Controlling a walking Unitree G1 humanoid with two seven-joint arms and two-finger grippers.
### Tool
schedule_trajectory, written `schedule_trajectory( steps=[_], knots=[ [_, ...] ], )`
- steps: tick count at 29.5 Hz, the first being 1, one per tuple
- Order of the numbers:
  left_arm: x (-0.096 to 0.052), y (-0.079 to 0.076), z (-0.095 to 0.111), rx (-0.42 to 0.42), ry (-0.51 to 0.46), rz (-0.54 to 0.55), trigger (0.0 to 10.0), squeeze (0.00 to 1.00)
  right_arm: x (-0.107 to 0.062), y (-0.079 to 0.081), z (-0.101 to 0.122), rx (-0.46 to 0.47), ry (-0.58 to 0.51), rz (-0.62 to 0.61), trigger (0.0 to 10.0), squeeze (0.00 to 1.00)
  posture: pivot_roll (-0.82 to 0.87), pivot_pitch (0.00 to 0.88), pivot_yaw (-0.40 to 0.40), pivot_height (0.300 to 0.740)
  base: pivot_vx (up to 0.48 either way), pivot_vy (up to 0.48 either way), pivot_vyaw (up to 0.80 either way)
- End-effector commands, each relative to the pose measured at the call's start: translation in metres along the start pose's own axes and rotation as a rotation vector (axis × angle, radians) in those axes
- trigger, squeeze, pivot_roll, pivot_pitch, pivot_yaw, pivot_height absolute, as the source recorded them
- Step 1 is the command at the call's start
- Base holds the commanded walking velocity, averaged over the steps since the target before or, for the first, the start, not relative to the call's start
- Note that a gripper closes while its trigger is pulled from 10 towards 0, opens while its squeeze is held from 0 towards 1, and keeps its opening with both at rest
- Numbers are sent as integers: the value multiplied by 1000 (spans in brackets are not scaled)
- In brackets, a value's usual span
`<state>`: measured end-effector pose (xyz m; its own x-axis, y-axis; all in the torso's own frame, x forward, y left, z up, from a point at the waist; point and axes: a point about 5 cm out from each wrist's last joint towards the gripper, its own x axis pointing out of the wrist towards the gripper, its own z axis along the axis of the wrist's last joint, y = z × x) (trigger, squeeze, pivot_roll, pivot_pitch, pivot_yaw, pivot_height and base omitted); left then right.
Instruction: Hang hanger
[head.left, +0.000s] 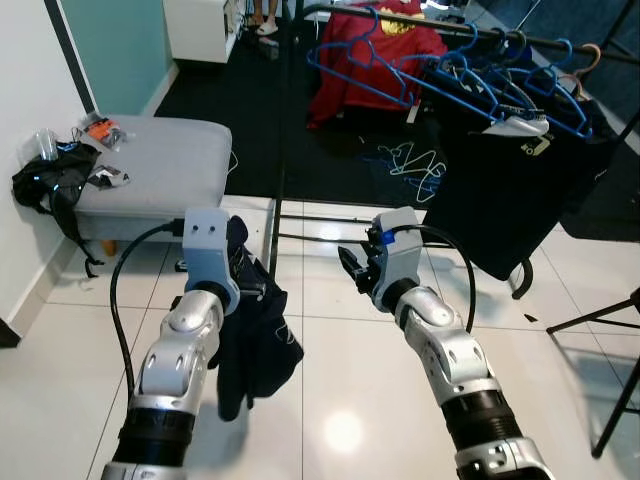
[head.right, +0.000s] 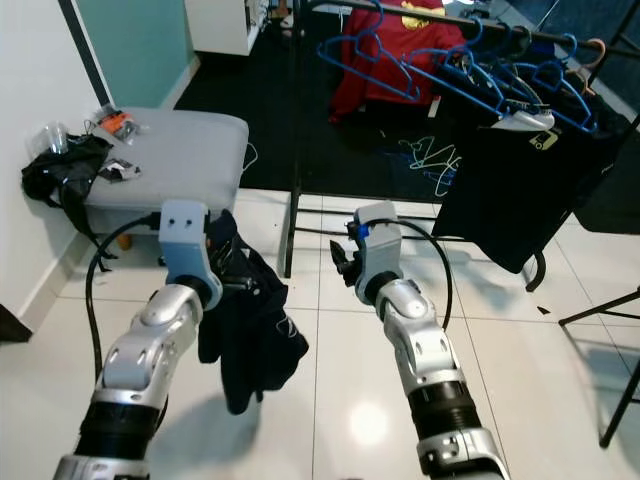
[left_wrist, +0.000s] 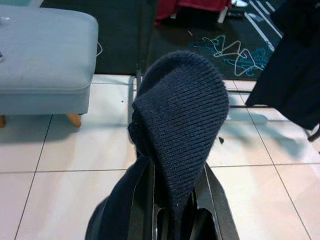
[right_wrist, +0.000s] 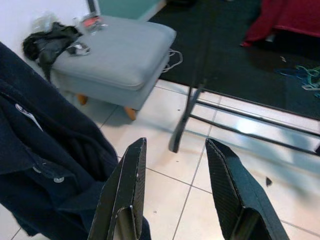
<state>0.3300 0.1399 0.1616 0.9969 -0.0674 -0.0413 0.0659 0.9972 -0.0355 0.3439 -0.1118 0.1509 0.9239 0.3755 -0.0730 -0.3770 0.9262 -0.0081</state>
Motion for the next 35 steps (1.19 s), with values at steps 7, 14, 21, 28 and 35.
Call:
schedule_trajectory(
  steps=[7, 14, 21, 28, 35],
  knots=[
    [3, -8, 8, -10, -23, -35, 10000, 0, -5, -10, -4, 18, 11, -46, 10000, 0, -22, 138, -64, 740, 286, 0, -712],
    [4, -4, 7, -6, -18, -33, 10000, 0, -5, -10, -4, 27, 11, -46, 10000, 0, -22, 124, -56, 740, 287, 0, -671],
    [5, -1, 6, -7, -15, -15, 10000, 0, -6, -9, -2, 30, 3, -34, 10000, 0, -27, 120, -59, 740, 287, 0, 0],
    [7, 1, 7, -6, -19, 12, 10000, 0, -4, -7, 0, -34, 18, 6, 10000, 0, -29, 116, -66, 740, 287, 0, 289],
    [6, 3, 9, -9, -26, 18, 10000, 0, -4, -5, 0, -45, 23, 24, 10000, 0, -30, 110, -70, 740, 286, 0, 800]
  ],
)
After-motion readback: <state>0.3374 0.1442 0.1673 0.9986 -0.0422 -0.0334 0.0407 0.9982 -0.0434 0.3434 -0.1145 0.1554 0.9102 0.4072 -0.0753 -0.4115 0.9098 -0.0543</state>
